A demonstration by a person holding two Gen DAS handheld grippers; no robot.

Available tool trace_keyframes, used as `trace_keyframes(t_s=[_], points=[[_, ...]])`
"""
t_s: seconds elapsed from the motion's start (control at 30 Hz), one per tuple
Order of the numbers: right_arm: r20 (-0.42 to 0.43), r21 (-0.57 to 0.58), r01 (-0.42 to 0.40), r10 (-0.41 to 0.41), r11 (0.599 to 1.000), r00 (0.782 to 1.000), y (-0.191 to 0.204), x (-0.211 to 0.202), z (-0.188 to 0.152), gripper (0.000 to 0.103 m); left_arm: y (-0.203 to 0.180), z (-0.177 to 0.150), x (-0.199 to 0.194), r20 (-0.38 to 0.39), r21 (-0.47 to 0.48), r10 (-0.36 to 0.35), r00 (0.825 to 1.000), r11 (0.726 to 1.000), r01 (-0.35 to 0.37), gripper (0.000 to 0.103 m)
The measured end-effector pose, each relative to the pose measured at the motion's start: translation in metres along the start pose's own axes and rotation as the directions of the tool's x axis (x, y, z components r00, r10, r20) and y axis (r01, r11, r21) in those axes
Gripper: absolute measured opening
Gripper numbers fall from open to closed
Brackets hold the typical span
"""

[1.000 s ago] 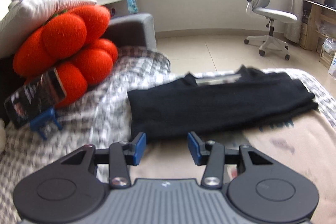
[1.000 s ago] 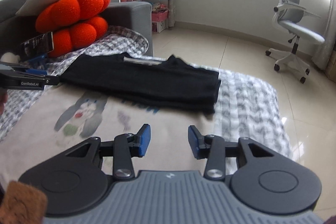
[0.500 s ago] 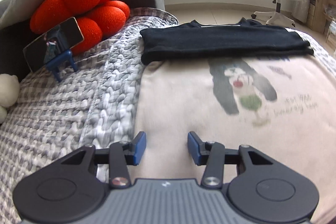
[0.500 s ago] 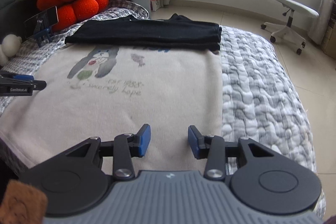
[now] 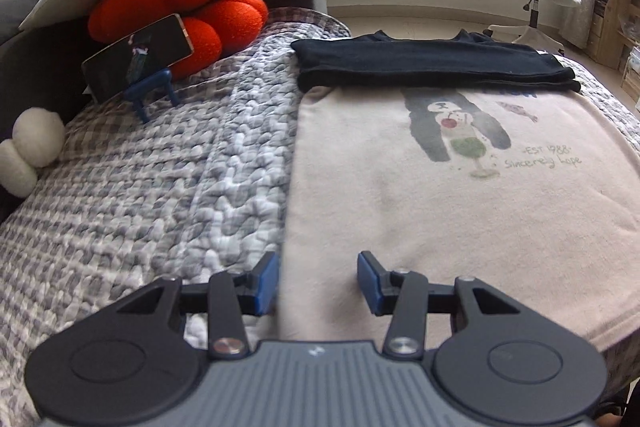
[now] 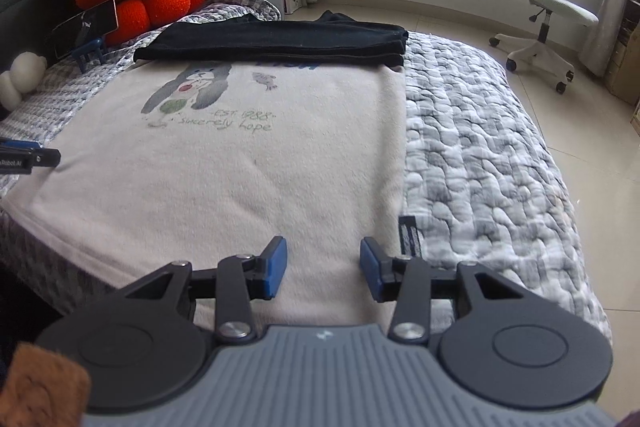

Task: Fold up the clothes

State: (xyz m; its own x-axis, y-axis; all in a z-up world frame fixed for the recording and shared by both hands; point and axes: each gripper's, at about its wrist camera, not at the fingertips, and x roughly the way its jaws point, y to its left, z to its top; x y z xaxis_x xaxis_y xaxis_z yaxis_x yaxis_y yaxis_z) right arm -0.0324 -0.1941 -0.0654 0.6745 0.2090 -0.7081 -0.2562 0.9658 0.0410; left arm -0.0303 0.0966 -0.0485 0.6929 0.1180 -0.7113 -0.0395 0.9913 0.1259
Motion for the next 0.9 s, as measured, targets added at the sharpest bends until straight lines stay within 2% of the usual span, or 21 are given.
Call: trace_keyframes(t_s=[0.27, 0.4, 0.53, 0.67, 0.77, 0.9], points=[[0.009, 0.099, -0.014, 0.013, 0.995, 1.0, -0.015, -0.014, -0.003, 0.045, 0.041, 0.001, -0.012, -0.015, -0.097, -0.031, 0.999, 0.995, 0.029, 0.043], [0.01, 0.147, -0.01, 0.009, 0.989, 1.0, -0.022, -0.019, -0.01, 0.045, 0.045, -0.009, -0.022, -0.024, -0.118, -0.08, 0.997, 0.99, 0.077, 0.043], [0.013, 0.201, -0.024, 0.022, 0.979, 1.0, -0.028, -0.024, -0.011, 0.045, 0.05, -0.013, -0.031, -0.011, -0.099, -0.078, 0.997, 0.992, 0.077, 0.043], [0.011, 0.219, -0.016, 0.014, 0.976, 1.0, -0.035, -0.026, -0.017, 0.045, 0.05, -0.019, -0.034, -0.024, -0.075, -0.106, 0.994, 0.992, 0.103, 0.043], [0.012, 0.233, -0.012, 0.009, 0.972, 1.0, -0.039, -0.029, -0.023, 0.045, 0.042, -0.024, -0.038, -0.018, -0.037, -0.139, 0.99, 0.99, 0.139, 0.043], [0.015, 0.224, -0.006, 0.003, 0.975, 1.0, -0.041, -0.032, -0.03, 0.042, 0.028, -0.031, -0.034, -0.024, 0.015, -0.144, 0.989, 0.989, 0.144, 0.043]])
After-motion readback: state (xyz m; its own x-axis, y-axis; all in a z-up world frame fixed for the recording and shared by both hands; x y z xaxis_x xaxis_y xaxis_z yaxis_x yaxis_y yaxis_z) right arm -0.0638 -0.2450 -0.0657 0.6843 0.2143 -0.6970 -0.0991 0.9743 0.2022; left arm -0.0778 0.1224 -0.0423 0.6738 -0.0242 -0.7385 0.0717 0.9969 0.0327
